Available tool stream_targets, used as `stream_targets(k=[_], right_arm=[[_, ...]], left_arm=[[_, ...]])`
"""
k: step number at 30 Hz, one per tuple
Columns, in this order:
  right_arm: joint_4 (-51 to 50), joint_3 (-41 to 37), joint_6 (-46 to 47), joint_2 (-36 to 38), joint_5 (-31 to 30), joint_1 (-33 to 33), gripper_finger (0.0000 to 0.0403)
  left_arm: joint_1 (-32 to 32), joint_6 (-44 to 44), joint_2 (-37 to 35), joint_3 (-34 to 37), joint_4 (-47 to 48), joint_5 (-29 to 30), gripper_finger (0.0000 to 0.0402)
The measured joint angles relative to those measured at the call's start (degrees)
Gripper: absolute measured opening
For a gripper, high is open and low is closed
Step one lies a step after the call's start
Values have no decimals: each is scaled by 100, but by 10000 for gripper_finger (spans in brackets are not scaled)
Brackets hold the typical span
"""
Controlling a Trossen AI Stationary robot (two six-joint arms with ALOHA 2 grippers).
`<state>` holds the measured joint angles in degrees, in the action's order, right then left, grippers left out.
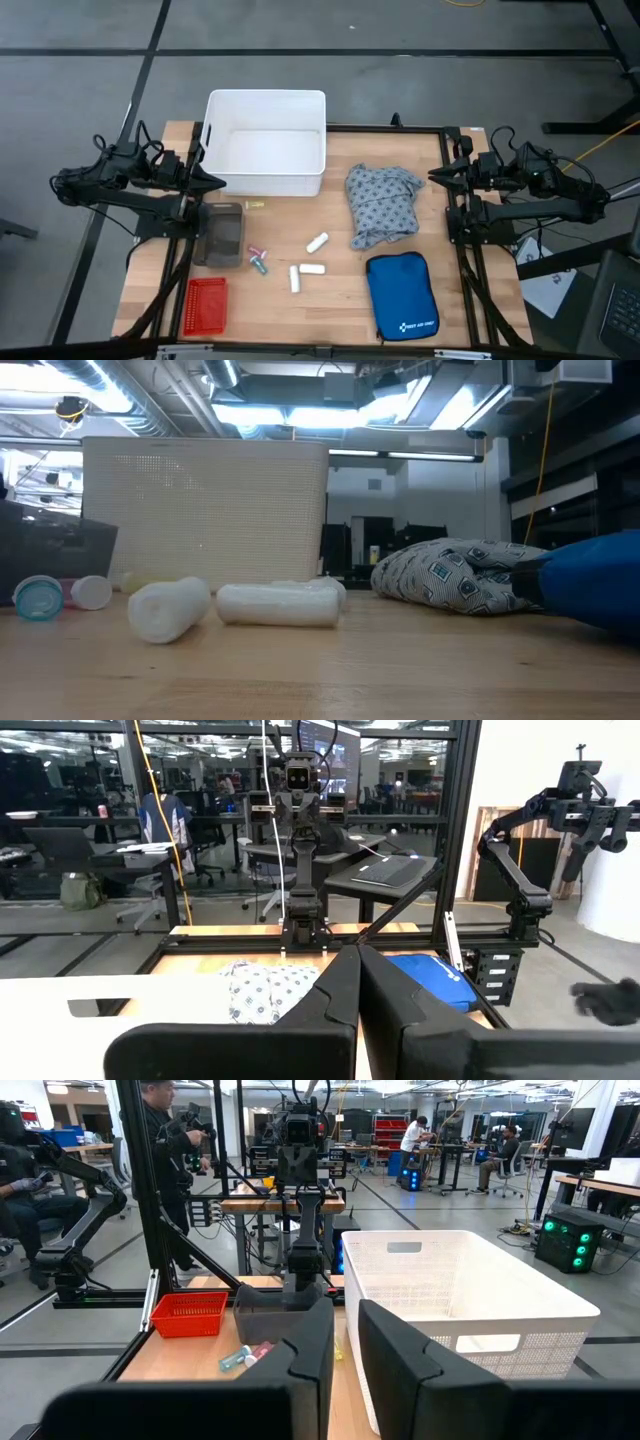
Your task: Pick & place medical supplies in basket/bin
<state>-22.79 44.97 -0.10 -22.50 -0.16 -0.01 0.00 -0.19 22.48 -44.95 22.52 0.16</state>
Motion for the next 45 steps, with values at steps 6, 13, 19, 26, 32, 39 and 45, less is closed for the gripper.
stream_targets(k=[6,13,19,26,32,39,45], right_arm=[[2,2,2,1,0,-1,55],[2,2,0,0,0,0,55],[1,1,0,0,0,-1,55],[0,2,0,1,0,0,55],[0,2,0,2,0,-2,55],[0,2,0,0,0,0,55],[0,0,0,2,0,-2,55]], left_arm=[[-1,0,1,0,0,0,1],[0,-1,2,0,0,0,1],[1,-2,1,0,-1,0,1],[0,-2,1,1,0,0,1],[-1,-524,31,4,-317,225,1],[1,-566,31,4,-686,291,1],[1,-693,28,4,-778,337,1]])
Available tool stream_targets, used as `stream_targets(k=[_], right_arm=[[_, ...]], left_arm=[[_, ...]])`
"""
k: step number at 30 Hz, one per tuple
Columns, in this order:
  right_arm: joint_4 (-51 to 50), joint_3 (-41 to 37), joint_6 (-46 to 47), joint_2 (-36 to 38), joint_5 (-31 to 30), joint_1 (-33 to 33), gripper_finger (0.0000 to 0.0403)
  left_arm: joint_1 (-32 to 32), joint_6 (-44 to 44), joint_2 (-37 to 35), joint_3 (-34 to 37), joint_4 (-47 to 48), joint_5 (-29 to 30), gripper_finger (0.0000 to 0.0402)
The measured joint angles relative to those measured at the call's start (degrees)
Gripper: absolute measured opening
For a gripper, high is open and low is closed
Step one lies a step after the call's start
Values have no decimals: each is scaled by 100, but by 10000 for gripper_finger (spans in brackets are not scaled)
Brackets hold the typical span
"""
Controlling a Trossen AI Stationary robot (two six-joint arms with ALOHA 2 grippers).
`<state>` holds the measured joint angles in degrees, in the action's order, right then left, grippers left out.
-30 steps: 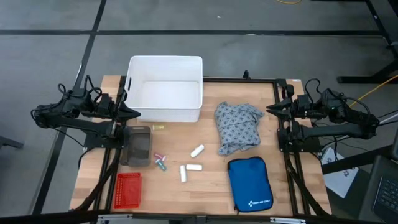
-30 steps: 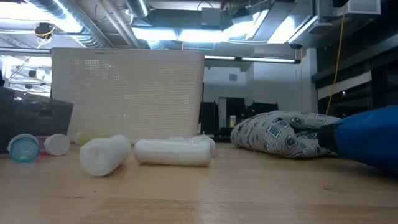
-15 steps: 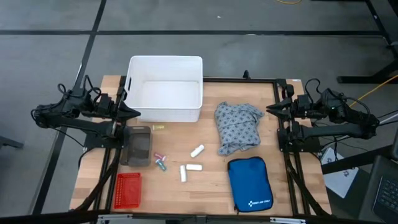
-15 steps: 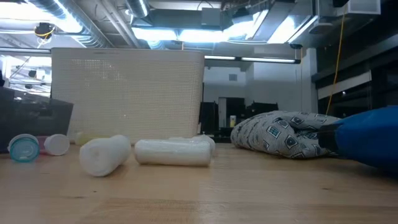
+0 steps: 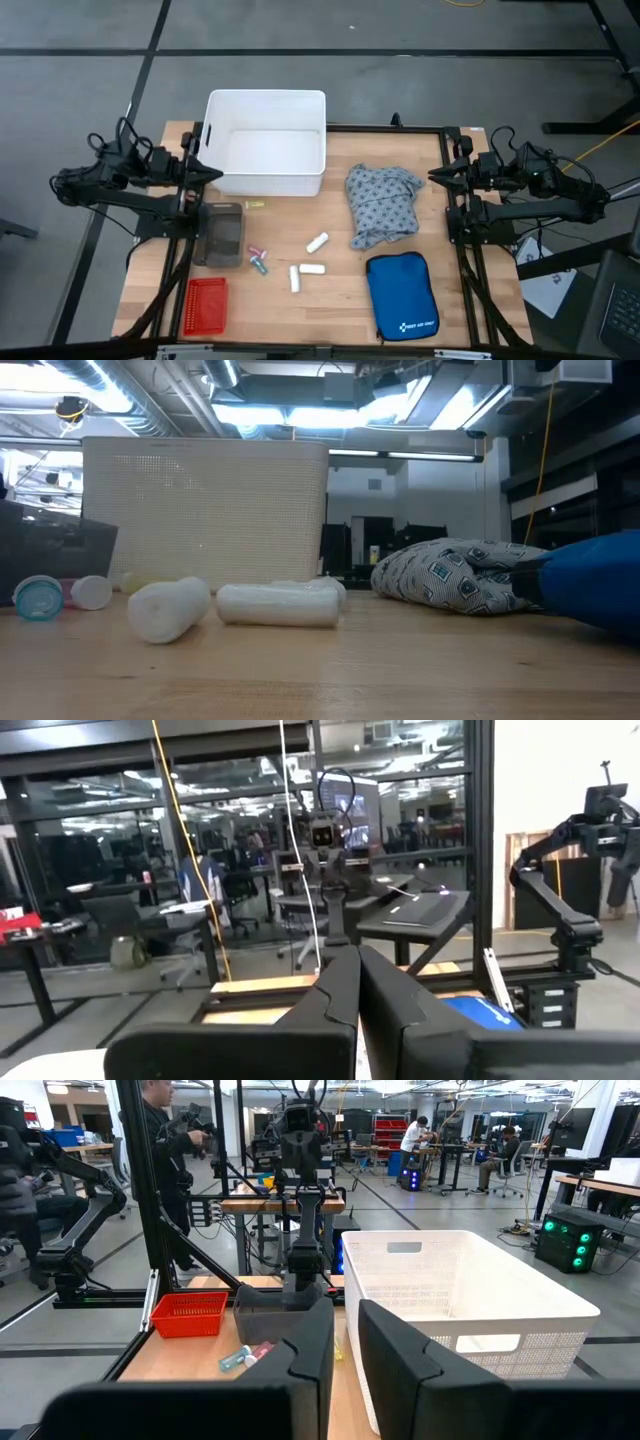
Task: Pick & place medical supplies in basket/bin
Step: Put the top white bandage into the black bin
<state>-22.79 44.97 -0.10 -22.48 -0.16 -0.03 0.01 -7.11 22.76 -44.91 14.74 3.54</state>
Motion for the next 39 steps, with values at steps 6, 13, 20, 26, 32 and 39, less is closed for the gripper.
stream_targets(k=[6,13,20,26,32,39], right_arm=[[0,1,0,0,0,0,55],[0,0,0,-1,0,1,55],[1,0,0,-1,0,1,55],[0,1,0,-1,0,2,55],[0,2,0,0,0,2,55],[254,0,-15,-19,-7,1,55]], left_arm=[[-2,23,0,0,2,348,1],[-1,2,1,0,4,416,1],[0,-143,14,0,35,868,1],[0,46,167,0,245,836,1],[-1,350,343,-2,481,843,1],[0,491,541,264,598,1066,13]])
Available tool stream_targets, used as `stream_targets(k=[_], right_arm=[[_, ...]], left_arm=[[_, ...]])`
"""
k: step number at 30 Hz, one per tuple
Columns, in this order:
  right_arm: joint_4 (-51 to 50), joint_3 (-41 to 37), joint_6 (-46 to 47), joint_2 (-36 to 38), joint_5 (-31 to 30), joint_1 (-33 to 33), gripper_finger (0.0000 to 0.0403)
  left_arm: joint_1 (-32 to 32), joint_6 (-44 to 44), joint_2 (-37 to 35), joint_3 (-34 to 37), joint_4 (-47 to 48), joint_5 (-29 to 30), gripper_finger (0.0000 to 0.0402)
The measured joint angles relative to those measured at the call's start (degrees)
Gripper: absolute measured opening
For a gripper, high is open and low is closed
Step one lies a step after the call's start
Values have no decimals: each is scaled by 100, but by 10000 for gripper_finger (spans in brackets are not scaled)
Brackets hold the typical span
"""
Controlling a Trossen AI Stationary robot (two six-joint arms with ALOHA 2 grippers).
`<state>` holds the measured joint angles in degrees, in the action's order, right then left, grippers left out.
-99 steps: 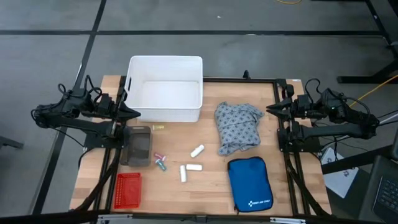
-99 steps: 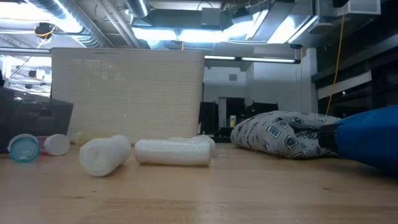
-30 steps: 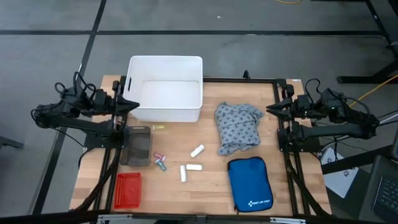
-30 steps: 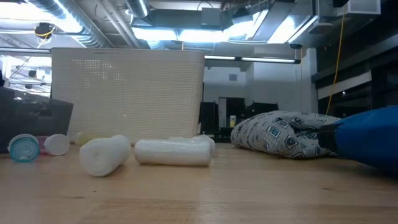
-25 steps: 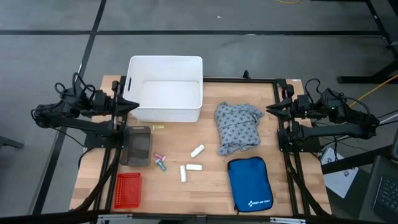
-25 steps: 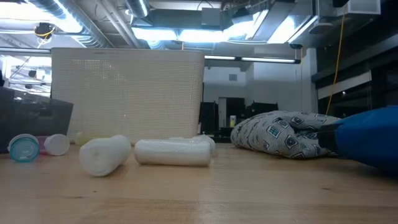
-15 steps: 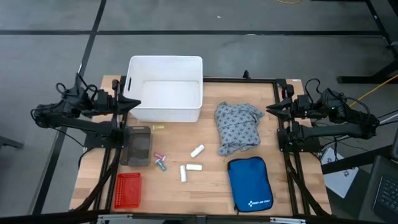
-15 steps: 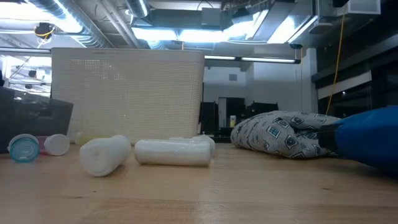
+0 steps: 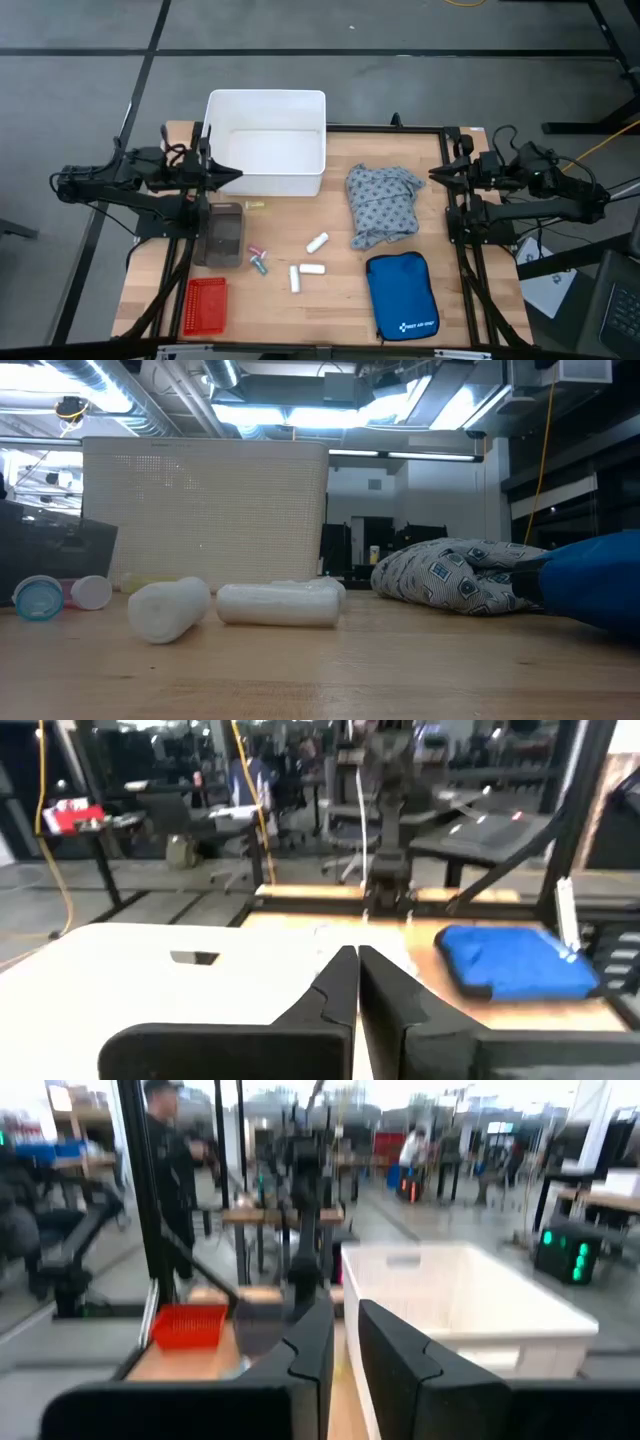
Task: Pick & place medical supplies in basket/bin
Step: Put the top white bandage into the black bin
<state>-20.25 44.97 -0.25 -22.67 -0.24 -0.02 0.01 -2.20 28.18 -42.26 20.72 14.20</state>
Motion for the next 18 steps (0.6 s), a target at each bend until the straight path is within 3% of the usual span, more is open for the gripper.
stream_targets(k=[10,13,18], right_arm=[[1970,3,-311,-280,-25,-1,55],[1979,4,-322,-378,34,1,55],[1881,4,-76,-789,-552,-1,55]], left_arm=[[-2,-140,69,827,-408,453,72],[-2,-118,68,831,-428,437,91],[-2,-24,115,831,-340,155,120]])
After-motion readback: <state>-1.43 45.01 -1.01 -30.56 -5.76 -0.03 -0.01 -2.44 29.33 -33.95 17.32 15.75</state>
